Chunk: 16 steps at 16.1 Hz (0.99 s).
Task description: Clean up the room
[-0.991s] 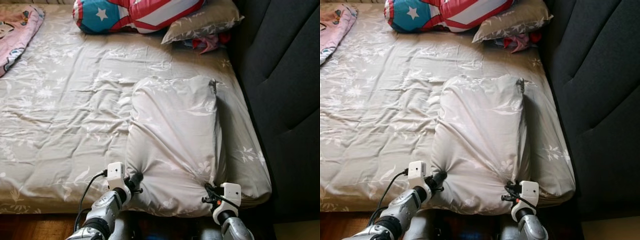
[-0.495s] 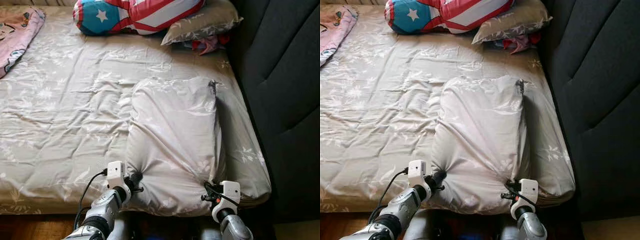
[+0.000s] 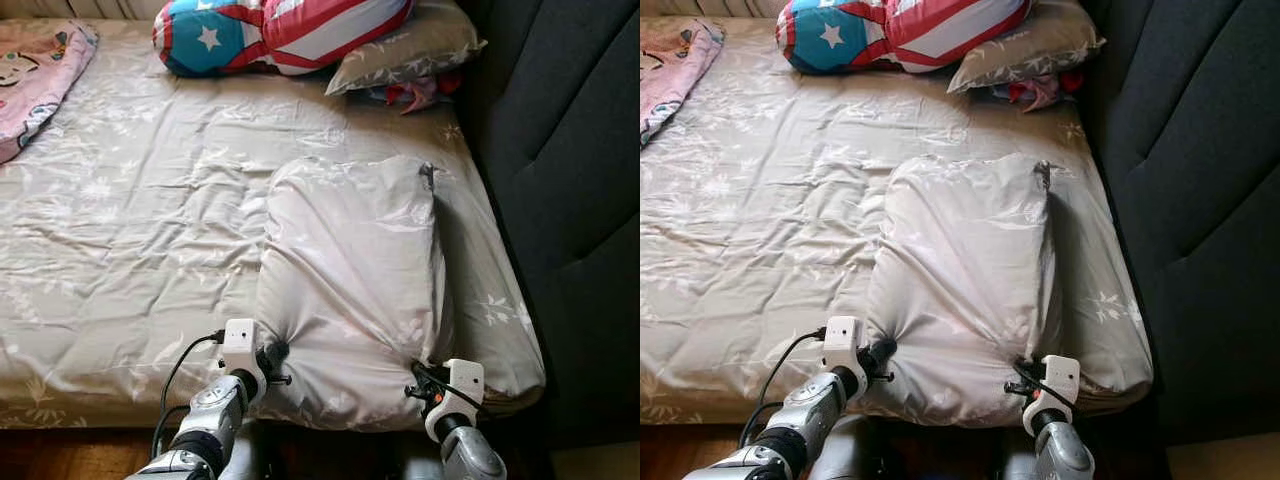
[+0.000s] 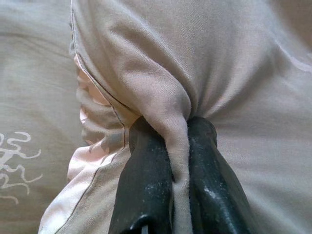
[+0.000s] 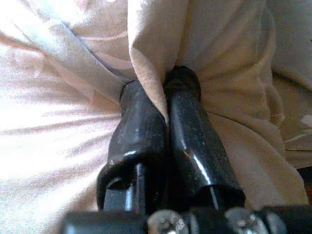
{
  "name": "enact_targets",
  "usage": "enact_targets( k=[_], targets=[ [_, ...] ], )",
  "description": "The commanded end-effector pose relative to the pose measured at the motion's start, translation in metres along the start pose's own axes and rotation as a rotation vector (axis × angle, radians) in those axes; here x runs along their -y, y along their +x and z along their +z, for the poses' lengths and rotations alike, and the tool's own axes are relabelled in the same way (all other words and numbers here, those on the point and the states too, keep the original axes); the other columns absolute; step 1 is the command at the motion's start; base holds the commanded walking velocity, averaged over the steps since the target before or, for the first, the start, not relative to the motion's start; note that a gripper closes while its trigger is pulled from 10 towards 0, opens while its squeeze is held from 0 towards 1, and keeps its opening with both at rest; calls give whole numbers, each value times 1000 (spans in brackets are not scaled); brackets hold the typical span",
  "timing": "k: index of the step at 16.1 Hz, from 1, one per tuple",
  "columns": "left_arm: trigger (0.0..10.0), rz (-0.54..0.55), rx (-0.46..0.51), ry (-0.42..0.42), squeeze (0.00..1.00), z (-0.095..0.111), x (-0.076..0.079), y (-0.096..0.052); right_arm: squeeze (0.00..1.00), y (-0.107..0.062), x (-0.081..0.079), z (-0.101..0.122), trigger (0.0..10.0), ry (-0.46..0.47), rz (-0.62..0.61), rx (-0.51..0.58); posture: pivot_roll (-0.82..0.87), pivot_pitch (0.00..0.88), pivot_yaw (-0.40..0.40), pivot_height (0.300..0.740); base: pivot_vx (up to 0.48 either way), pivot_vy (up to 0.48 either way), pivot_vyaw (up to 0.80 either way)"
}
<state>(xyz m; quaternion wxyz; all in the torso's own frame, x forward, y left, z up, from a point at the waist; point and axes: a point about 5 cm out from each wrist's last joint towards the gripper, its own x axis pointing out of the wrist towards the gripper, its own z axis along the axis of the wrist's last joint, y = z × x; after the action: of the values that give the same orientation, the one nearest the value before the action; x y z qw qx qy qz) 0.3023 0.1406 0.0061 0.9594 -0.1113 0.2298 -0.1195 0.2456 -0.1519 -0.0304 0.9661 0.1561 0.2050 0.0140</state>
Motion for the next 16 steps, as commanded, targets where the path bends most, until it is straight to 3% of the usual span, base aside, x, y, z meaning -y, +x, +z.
enact_targets(
  k=[1,9,16],
  targets=[
    [10000,1,3,7,0,-3,2,0,0,-7,3,-16,10000,6,-26,-79,-34,135,1,631,0,0,0],
    [10000,80,68,-9,0,12,-17,-4,0,-7,14,-10,10000,38,-60,-41,-31,71,16,740,0,0,0],
    [10000,143,91,-16,0,19,-32,-7,0,0,18,3,10000,36,-95,-18,-38,0,23,740,0,0,0]
  ],
)
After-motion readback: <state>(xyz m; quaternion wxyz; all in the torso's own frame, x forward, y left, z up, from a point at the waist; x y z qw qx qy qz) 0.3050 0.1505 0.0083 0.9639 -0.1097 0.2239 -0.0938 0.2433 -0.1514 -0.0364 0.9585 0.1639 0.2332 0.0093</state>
